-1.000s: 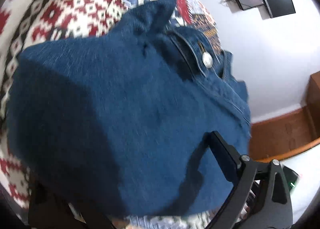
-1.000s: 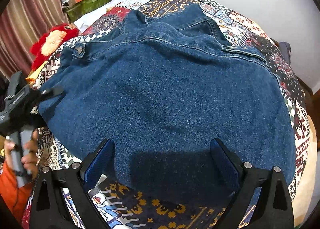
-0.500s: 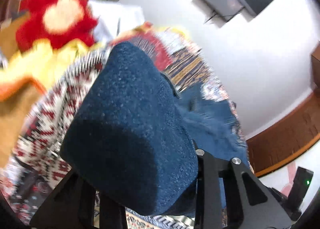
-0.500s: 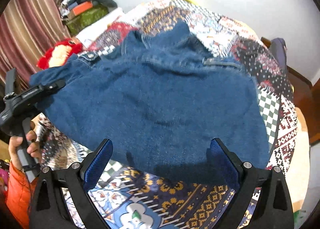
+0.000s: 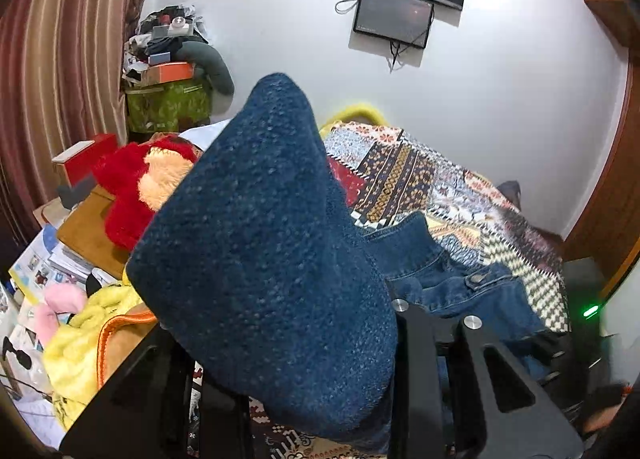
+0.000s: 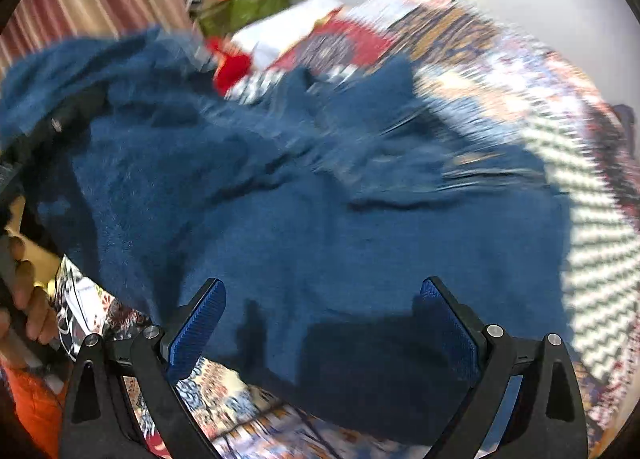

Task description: Fold large clothes

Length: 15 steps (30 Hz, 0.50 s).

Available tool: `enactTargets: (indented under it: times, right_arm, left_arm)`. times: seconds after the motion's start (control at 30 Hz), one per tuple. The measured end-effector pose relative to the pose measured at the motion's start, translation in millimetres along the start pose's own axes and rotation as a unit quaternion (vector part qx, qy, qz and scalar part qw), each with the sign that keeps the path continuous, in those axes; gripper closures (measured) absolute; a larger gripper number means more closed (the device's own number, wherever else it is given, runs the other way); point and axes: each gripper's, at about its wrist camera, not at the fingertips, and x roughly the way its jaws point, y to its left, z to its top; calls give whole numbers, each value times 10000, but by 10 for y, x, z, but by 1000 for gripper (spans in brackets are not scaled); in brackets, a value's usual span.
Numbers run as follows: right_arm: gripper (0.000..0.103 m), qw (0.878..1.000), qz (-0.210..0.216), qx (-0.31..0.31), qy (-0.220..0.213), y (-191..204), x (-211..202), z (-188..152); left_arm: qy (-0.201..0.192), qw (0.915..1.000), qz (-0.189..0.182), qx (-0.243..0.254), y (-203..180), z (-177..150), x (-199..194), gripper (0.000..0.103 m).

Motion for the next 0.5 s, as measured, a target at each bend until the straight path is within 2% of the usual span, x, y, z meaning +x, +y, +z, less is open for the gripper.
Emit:
enactTargets:
  times: [0.07,0.17,0.23,0.37,0.4,0.5]
  right_arm:
    - [6,9992,49,-135,371,124,276,-16]
    - [0,9994,-56,-31,331,158,406,-72]
    - [0,9990,-149,-198,367,199,418,-82]
    - [0,9975,126,-300,624,118,312,-79]
    - [0,9977,210,-208,607,47,236,-98]
    - [0,9996,97,113,236,-251,-135,-214]
  left_arm:
    - [28,10000,18,43,2,-62,41,72]
    - [84,9998,51,177,-64,-143,100,72]
    - [74,9994,86,327,-149,-166,108,72]
    - [-77,9975,23,702,-441,-152,84,72]
    - [-136,9967,12,801,-514,-140,75,72]
    - [-324,9927,-88,1159,-809,-105,42,72]
